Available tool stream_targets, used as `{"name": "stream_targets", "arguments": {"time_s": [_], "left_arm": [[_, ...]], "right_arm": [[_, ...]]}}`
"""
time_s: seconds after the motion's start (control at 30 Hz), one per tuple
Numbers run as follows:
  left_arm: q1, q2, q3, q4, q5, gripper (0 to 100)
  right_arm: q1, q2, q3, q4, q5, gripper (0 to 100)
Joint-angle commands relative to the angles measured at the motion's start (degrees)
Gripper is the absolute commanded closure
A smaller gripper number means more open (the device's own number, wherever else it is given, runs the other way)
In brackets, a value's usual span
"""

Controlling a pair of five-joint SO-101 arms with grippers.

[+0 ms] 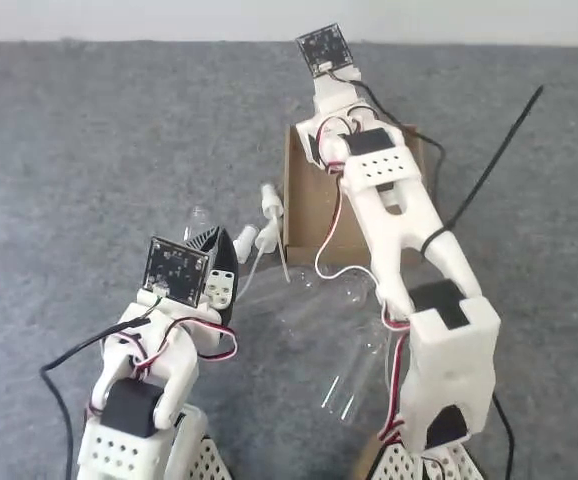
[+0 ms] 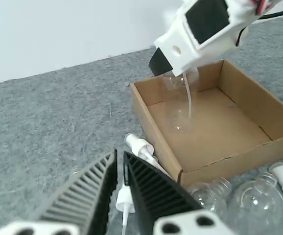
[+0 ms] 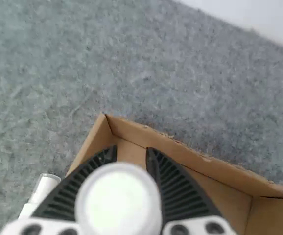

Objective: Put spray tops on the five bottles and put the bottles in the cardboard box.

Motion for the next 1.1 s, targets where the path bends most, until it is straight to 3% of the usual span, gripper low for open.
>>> {"name": "stream_targets", "arguments": {"time_s": [0.0,0.43,0.6,1.07], "left_arm": [[0.26,-0.79,-0.57,-1.58,0.79,99],[0.35,-0.79,-0.57,-1.58,0.79,99],[0.35,-0.79,-0.57,-1.58,0.79,99],[0.35,-0.79,-0.57,-1.58,0.7,99]], "right_arm": [[0.04,1.19,-5.1,0.13,0.44,99.3],[0.04,0.66,-4.75,0.04,-0.18,99.3],[0.13,-0.66,-4.75,0.04,-8.44,99.3],[0.13,-0.92,-3.87,-2.15,-9.05,99.3]]}}
